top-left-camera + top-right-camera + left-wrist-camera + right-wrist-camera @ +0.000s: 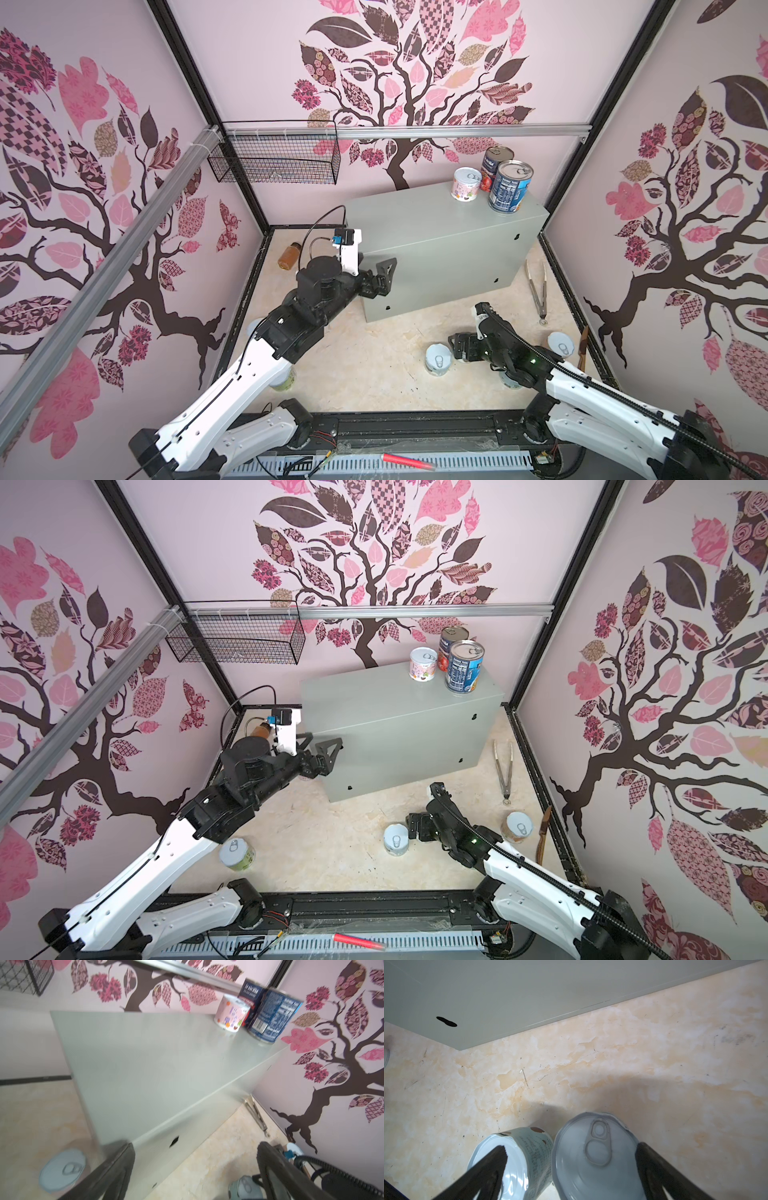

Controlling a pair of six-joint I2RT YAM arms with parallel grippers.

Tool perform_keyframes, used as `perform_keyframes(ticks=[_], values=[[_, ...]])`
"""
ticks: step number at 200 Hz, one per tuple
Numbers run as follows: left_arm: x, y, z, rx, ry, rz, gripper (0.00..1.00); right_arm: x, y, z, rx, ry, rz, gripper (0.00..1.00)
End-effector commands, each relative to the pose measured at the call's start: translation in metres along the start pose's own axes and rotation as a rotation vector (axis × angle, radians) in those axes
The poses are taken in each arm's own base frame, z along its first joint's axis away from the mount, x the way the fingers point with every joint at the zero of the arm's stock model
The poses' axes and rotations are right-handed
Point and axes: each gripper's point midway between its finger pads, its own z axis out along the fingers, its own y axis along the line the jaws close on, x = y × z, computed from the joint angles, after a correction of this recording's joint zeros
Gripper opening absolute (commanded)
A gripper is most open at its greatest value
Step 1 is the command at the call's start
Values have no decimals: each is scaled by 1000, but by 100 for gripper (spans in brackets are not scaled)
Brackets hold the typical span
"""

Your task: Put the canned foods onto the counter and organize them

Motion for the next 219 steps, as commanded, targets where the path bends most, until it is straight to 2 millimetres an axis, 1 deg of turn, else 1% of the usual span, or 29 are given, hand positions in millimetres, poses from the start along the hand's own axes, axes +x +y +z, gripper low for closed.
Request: perform_keyframes(ticks=[1,24,47,83,94,110,131,158,186,198,219], values=[[62,29,-11,-99,186,13,96,4,-14,-3,73,13,1,100],[74,37,-30,-116,228,21,96,3,-16,-5,88,13,1,100],[85,37,-40,-97,265,10,96,-4,-13,-11,78,-6,12,100],[112,37,-42,-79,345,-12,96,-21,-4,-25,54,-42,21,100],[120,37,-42,-69,370,-13,96,-25,-3,-29,63,-45,15,100],[127,36,-45,-58,393,-11,96,-28,-5,-33,84,-43,6,100],[138,40,-48,-67,427,-10,97,-24,-10,-31,119,-14,8,100],[154,57,-48,-148,451,-30,97,-17,-22,-24,187,3,20,100],[165,72,-48,-232,455,-80,98,-8,-26,-13,208,40,14,100],[167,76,-47,-262,455,-90,98,-3,-26,-8,214,59,13,100],[164,83,-48,-307,452,-85,98,4,-27,-1,220,84,9,100]])
